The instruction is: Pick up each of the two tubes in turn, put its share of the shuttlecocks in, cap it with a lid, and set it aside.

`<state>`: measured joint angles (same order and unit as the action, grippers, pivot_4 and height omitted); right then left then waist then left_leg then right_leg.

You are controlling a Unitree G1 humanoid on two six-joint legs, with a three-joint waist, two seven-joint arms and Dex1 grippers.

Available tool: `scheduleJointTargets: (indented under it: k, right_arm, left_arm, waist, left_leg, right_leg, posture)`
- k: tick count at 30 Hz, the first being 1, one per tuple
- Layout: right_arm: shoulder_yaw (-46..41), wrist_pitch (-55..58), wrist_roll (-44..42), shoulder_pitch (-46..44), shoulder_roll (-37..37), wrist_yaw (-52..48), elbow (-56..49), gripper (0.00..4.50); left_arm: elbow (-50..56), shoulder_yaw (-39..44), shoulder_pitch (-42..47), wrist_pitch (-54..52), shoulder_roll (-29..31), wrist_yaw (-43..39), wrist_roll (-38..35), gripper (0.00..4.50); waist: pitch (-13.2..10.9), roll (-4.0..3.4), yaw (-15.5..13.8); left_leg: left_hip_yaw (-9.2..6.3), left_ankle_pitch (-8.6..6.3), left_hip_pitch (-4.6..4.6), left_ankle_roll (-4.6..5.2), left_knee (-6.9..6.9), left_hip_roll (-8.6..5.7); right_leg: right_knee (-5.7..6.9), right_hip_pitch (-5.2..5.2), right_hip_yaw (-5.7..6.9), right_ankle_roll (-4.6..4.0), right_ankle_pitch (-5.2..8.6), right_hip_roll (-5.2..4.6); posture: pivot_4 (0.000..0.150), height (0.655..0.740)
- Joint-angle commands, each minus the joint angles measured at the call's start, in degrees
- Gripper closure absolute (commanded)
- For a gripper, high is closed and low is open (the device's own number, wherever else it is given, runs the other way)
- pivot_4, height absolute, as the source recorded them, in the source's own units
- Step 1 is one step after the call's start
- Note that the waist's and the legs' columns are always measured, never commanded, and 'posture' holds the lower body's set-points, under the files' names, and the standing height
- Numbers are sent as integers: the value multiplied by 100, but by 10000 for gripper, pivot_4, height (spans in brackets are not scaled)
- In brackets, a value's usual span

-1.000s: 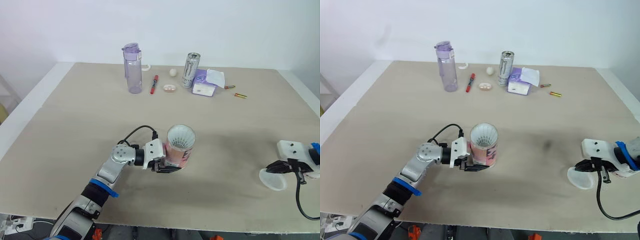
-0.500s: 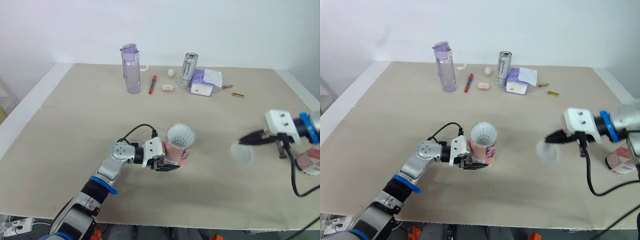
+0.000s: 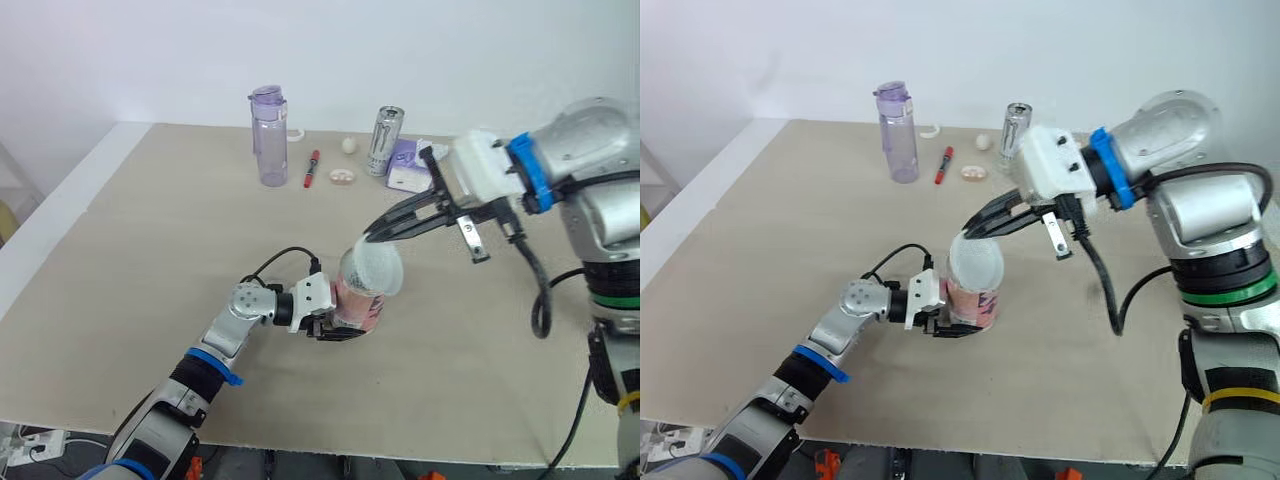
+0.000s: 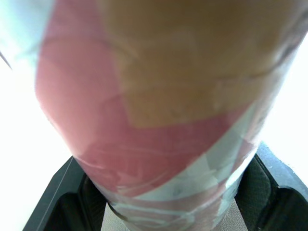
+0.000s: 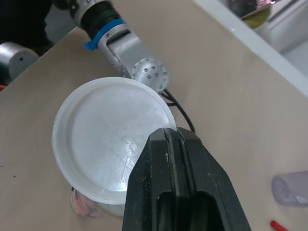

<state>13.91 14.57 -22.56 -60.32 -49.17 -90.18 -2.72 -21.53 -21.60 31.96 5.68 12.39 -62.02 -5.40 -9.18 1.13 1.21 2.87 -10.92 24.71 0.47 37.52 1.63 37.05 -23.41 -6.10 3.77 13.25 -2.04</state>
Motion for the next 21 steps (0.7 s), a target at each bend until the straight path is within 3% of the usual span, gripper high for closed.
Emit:
scheduleJointTargets:
  k: [1, 13, 21]
  right_arm:
    - [100, -325, 192, -214, 114, -231, 153, 44434]
    - [621, -1377, 572, -469, 48, -232, 932, 44434]
    - [858, -1487, 477, -433, 20, -232, 826, 44434]
  left_arm:
    - [-83, -90, -78, -340, 174, -57, 183, 14917]
    - [231, -98, -189, -678, 276, -74, 186, 14917]
    - [205, -100, -176, -695, 285, -30, 210, 14917]
  waist:
    - [0, 0, 7]
    - [0, 0, 19]
    - [0, 0, 23]
  left_leg:
    - [1, 0, 3, 2, 0, 0]
    - [3, -2, 8, -1, -12, 4]
    - [3, -2, 8, -1, -14, 7]
  right_leg:
    - [0, -2, -1, -9, -5, 0]
    - [1, -11, 14, -14, 1, 20]
    - [1, -11, 13, -17, 2, 19]
  posture:
    - [1500, 7400]
    - [1500, 7400]
    - [1500, 7400]
